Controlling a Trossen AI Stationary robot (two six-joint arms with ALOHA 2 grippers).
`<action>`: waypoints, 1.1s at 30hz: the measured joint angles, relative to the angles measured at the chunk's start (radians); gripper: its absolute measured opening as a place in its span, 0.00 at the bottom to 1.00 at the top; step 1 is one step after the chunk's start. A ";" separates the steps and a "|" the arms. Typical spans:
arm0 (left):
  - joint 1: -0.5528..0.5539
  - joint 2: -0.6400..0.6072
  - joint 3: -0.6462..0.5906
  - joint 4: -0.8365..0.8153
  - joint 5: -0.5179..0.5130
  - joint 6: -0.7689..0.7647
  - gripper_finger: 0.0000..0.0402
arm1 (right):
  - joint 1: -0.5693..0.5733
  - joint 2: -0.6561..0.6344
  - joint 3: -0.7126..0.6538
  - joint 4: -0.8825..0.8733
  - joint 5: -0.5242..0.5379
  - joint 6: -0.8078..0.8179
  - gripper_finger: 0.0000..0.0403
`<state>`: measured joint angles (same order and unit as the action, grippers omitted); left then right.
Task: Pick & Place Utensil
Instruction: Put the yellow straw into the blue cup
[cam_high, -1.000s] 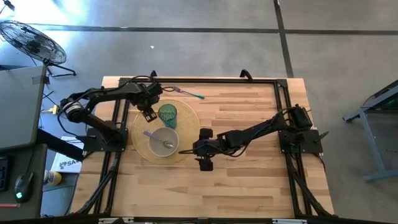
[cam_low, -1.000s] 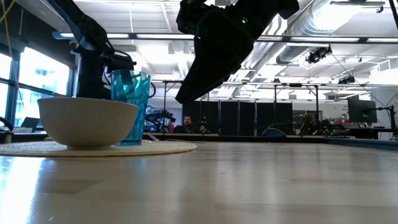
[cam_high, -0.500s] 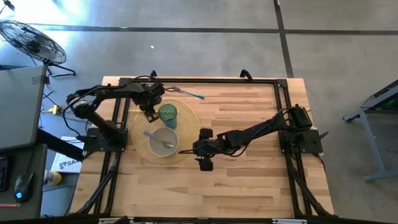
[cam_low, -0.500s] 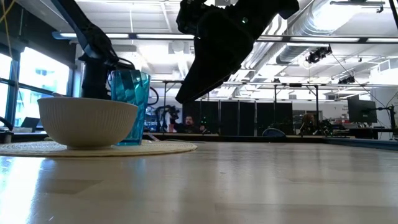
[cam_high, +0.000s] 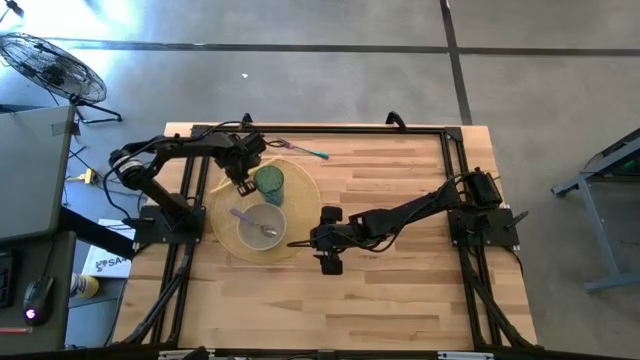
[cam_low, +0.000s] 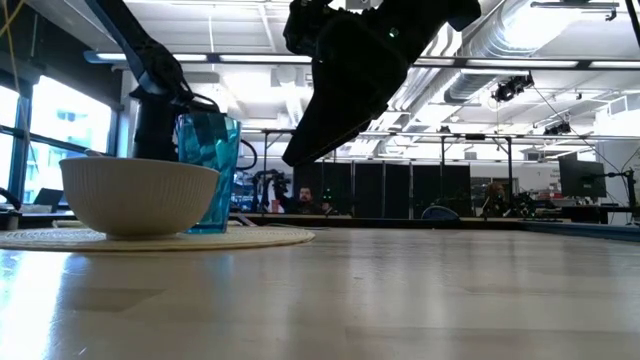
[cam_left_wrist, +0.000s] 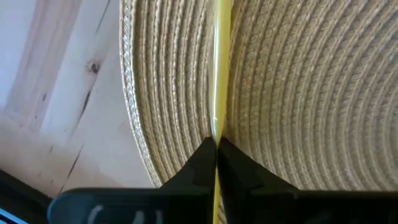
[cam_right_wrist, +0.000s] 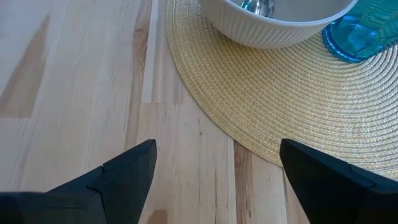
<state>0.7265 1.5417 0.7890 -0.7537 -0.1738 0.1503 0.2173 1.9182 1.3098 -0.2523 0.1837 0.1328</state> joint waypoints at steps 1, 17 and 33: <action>0.000 0.000 0.005 -0.007 0.000 -0.001 0.01 | 0.000 0.000 0.000 0.000 0.000 0.001 0.83; -0.071 -0.098 0.162 -0.404 -0.136 -0.083 0.00 | 0.000 -0.024 0.000 -0.044 0.091 -0.011 0.83; -0.532 -0.144 0.629 -0.818 -0.635 0.028 0.00 | 0.004 -0.095 0.000 -0.177 0.299 0.023 0.83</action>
<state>0.1941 1.3976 1.4181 -1.5720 -0.8086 0.1779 0.2211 1.8229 1.3098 -0.4293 0.4822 0.1557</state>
